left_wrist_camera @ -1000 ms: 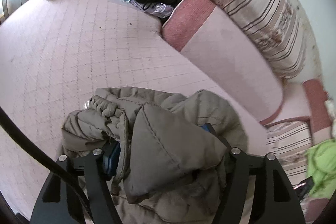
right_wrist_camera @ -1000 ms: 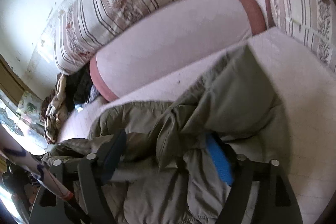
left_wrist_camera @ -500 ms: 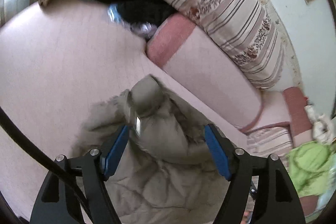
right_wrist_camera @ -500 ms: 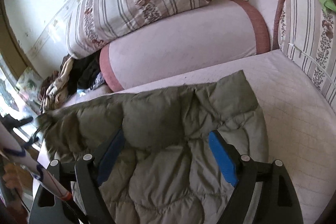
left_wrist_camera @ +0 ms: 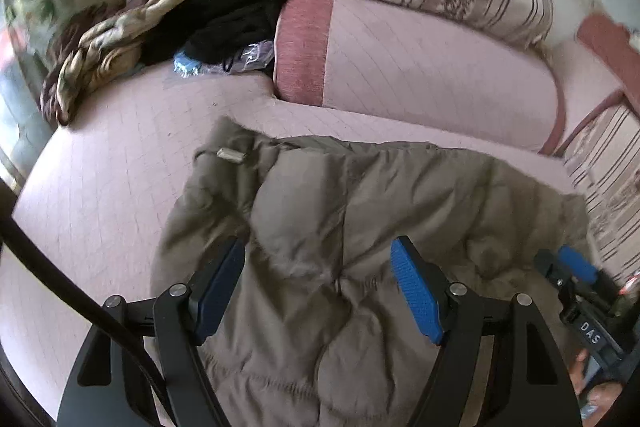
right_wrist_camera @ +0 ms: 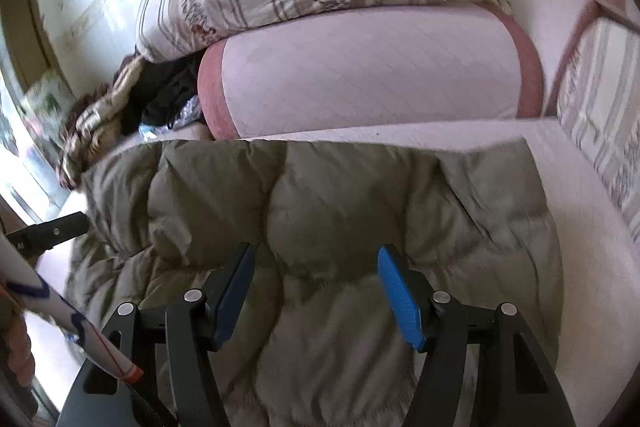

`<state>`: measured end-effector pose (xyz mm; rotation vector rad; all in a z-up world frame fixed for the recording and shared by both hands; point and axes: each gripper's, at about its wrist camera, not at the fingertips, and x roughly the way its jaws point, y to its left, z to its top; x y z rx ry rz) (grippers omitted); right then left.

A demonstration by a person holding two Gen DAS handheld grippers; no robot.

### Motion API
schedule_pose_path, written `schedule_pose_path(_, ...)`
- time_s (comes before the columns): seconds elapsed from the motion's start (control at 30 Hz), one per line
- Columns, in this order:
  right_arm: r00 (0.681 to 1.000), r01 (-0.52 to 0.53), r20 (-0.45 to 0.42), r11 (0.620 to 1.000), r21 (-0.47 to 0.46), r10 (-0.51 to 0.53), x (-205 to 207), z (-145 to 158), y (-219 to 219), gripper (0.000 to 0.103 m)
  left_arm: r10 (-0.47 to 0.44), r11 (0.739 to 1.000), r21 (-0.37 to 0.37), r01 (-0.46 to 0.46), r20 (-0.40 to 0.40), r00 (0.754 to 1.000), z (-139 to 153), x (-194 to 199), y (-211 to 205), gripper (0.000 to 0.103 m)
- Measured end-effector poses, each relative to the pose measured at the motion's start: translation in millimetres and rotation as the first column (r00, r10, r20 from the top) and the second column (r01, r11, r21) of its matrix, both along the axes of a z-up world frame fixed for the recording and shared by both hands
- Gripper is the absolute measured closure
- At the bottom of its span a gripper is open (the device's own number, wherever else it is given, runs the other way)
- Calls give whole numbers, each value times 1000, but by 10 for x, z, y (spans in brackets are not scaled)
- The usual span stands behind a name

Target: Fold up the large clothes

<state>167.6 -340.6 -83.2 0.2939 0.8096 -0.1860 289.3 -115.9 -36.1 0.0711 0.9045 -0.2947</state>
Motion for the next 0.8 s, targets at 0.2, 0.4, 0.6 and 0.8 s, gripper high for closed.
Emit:
schedule_pose_path(0.2, 999, -9, -51, 992, -125, 3, 486, -252, 47, 34, 43, 996, 85, -40, -38, 998, -363, 446, -193, 28)
schedule_pose_path(0.4, 997, -1, -74, 989, -146, -10, 826, -427, -82, 34, 74, 991, 112, -70, -35, 997, -576, 787, -236, 28)
schedule_pose_path(0.6, 996, 19, -88, 987, -158, -34, 1105, -563, -201, 30, 122, 983, 142, -118, -20, 992, -744, 1073, -320, 21)
schedule_pose_path(0.8, 991, 59, -110, 990, -132, -74, 1171, -605, -297, 23, 154, 983, 107, -148, -54, 987, -724, 1082, -199, 21)
